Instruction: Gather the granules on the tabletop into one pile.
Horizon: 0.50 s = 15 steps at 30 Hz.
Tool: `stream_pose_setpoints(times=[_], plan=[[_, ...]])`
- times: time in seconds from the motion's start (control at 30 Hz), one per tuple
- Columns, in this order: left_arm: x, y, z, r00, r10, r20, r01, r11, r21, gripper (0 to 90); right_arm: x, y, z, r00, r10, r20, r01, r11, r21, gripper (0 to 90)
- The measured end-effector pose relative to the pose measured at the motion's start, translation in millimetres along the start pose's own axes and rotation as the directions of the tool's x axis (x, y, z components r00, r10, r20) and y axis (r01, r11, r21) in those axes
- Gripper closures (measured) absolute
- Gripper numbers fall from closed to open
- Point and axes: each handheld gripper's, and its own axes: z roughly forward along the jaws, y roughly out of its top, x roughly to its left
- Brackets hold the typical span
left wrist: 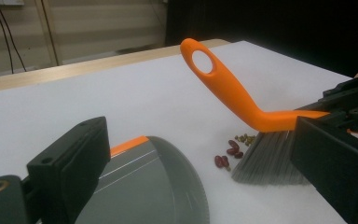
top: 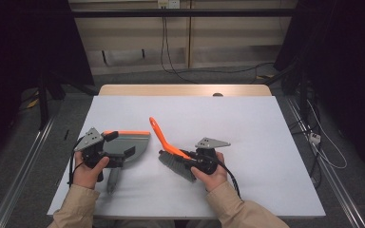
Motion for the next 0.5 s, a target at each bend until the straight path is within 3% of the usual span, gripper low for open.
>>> stream_pose_setpoints(times=[0.5], plan=[[-0.3, -0.9, 1.2, 1.0, 0.002, 0.0, -0.002, 1.0, 0.008, 5.1, -3.5, 1.8, -2.9, 0.9991, 0.042, -0.001, -0.042, 0.999, -0.02, 70.8]])
